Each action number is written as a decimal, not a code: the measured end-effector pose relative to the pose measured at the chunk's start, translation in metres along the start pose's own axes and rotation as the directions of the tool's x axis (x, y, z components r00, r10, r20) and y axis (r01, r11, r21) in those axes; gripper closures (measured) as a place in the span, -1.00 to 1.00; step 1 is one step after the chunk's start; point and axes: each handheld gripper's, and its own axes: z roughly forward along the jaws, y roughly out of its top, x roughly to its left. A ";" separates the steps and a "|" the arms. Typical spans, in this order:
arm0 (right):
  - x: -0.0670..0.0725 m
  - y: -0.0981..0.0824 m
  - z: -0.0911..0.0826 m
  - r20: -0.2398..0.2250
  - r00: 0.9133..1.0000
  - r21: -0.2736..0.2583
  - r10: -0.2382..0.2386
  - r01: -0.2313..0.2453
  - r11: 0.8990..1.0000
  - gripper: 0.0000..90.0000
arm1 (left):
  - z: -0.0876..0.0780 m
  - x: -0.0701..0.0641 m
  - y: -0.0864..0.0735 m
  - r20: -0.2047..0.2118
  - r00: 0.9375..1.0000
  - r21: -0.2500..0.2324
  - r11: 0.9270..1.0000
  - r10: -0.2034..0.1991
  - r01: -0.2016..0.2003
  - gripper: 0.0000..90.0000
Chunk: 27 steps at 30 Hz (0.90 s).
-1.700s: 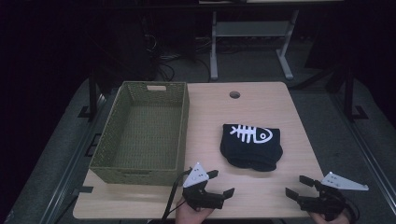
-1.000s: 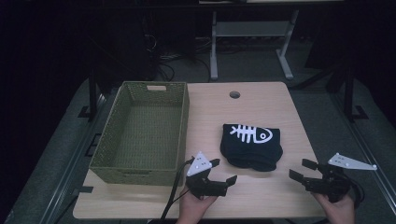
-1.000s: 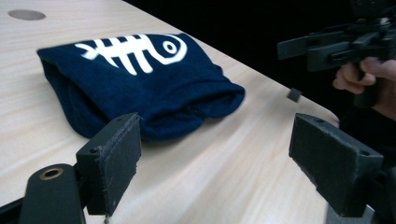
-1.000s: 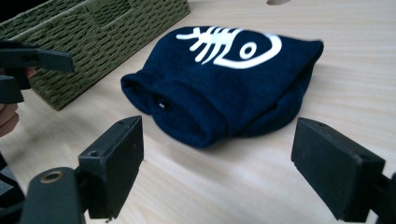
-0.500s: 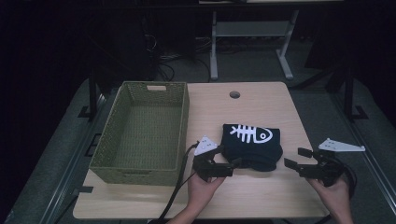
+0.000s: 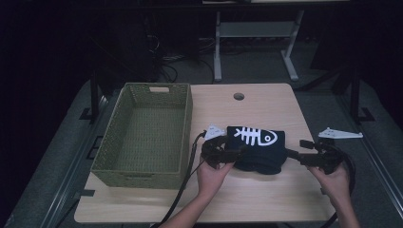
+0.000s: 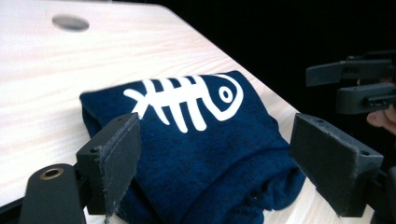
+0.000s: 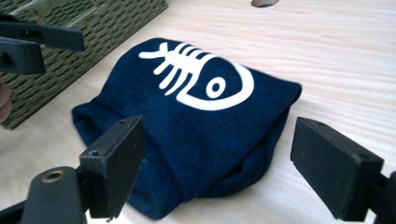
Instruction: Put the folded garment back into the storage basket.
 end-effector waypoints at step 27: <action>-0.025 -0.010 0.074 0.046 0.996 0.123 0.082 -0.087 0.989 -0.14 | 0.053 0.048 -0.015 -0.127 0.973 0.142 0.967 -0.193 0.211 -0.37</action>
